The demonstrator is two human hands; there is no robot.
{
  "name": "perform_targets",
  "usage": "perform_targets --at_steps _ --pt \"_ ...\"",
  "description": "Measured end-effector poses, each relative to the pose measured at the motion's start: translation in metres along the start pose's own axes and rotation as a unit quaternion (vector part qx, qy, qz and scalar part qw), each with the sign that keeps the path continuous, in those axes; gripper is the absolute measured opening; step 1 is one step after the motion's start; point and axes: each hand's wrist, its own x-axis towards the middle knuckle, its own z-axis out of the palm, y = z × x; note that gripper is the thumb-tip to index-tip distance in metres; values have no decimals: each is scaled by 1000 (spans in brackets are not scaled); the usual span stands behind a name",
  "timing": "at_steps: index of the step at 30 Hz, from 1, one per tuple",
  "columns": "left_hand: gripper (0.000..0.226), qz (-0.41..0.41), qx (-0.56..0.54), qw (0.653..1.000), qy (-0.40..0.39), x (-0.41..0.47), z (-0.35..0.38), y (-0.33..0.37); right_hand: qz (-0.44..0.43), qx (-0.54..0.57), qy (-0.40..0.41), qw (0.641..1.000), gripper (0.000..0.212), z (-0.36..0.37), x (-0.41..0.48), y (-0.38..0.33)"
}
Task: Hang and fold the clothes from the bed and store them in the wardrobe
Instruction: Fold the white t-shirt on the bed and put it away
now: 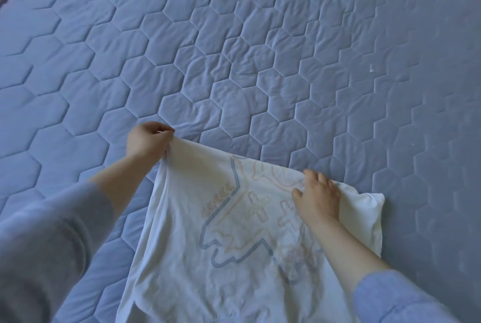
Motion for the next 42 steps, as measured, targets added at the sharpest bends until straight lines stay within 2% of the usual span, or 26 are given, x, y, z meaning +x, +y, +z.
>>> perform_targets --at_steps 3,7,9,12,14,17,20,28,31,36,42 --pt "13 -22 -35 998 47 -5 -2 -10 40 -32 -11 999 38 -2 4 21" --pt "21 64 103 993 6 -10 4 -20 110 -26 3 994 37 -4 6 52" --pt "26 73 150 986 -22 -7 6 -19 120 -28 10 992 35 -4 8 66" --pt "33 67 200 974 -81 -4 1 -15 89 -86 -22 992 32 -8 16 83" --pt "34 125 249 953 -116 -3 -5 -10 56 -102 -51 992 31 -14 25 93" --pt "32 215 340 905 -140 -5 -5 1 6 -107 -62 992 24 -20 34 103" --pt "20 249 391 879 -115 -13 3 10 10 -75 -45 996 25 -20 28 105" --pt "3 299 360 884 -26 -48 -12 -1 38 -88 3 995 35 -27 -7 120" --pt "5 321 354 878 5 -65 -20 -4 24 -104 38 994 25 -35 -23 127" --pt "5 341 345 874 34 -101 -37 -12 28 -76 52 995 10 -39 -70 139" --pt "7 347 350 868 59 -156 -62 -54 0 -32 82 996 17 -20 -155 152"
